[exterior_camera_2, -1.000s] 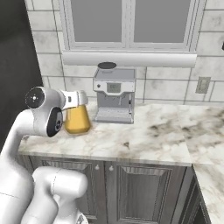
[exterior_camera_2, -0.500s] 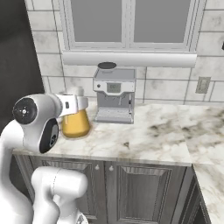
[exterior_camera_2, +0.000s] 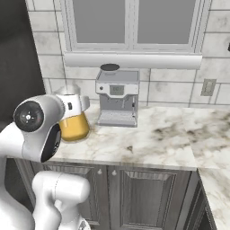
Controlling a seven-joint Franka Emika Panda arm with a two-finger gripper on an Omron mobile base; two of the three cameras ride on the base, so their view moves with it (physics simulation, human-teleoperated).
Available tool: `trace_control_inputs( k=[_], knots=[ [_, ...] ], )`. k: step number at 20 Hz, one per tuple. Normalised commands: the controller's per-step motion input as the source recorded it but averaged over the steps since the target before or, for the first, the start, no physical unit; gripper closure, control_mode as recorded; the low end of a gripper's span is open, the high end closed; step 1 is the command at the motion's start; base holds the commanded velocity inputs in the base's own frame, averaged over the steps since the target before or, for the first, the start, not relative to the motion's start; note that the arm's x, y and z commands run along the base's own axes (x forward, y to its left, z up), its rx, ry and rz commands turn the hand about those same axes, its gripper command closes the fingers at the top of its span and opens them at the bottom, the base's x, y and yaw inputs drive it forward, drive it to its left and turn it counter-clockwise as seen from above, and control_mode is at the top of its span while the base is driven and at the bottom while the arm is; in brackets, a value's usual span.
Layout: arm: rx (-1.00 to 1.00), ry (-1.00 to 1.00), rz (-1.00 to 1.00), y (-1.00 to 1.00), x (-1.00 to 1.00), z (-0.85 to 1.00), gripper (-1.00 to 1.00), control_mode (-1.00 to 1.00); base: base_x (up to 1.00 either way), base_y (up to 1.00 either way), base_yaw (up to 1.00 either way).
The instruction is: Move the lemon wedge and mustard from the top shelf to the second highest shelf to make space. Then, place the pitcher from the counter on the cleared top shelf.
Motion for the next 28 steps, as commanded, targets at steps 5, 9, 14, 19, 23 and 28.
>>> trace_control_inputs(
  k=[5, 9, 14, 19, 23, 28],
  knots=[
    [0.0, 0.01, 0.01, 0.0, 0.0, 0.0, 1.0, -1.0, 0.0, 0.0, 0.0],
    [0.0, 0.02, 0.0, 0.0, 0.0, 0.0, 1.0, -1.0, 0.0, 0.0, 0.0],
    [0.0, 0.0, 0.0, 0.0, 0.0, 0.0, 1.0, -1.0, 0.0, 0.0, 0.0],
    [0.0, 0.0, 0.0, 0.0, 0.0, 0.0, 1.0, 1.0, -0.22, 0.0, 0.06],
    [0.0, 0.0, 0.0, 0.0, 0.0, 0.0, 1.0, 1.0, -0.7, 0.0, 0.16],
    [0.0, 0.0, 0.0, 0.0, 0.0, 0.0, 1.0, 1.0, -0.8, -0.08, 0.26]
  ],
)
